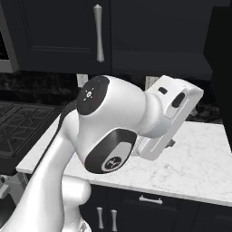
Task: Pick the kettle from the counter and place it on the tray. Then pick the mug from the cabinet and place it on the tray. Then close the cabinet doors.
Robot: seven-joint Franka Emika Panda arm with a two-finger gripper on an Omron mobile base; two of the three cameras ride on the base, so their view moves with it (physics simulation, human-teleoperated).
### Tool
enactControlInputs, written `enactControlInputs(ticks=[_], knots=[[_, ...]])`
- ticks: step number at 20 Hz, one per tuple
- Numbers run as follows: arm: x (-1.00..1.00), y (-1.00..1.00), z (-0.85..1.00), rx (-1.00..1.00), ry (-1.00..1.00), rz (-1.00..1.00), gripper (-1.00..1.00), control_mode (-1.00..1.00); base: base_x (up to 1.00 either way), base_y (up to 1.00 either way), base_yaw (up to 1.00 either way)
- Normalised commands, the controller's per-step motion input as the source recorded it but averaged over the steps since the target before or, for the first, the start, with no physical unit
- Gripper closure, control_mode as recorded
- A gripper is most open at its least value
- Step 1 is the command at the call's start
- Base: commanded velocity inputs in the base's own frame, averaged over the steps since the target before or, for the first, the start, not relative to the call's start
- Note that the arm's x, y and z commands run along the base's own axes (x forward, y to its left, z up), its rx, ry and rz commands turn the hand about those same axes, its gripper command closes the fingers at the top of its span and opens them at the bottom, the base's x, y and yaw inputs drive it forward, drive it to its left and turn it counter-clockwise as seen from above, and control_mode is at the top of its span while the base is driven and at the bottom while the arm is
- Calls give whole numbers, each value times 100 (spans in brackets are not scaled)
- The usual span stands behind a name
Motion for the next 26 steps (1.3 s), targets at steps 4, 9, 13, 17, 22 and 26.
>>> enactControlInputs(ticks=[4, 9, 13, 17, 22, 26], knots=[[-62, -49, 9, -6, -22, -8, -100, -100, 0, 0, 0], [-55, -35, 16, -12, -12, -15, -100, -100, 0, 0, 0], [-27, -45, 8, -11, 0, -21, -100, -100, 0, 0, 0], [-18, -58, 2, -7, 0, -23, -100, -100, 0, 0, 0], [-1, -54, 0, -7, 0, -24, -100, -100, 0, 0, 0], [43, -42, 0, -7, 4, -10, -100, -100, 0, 0, 0]])
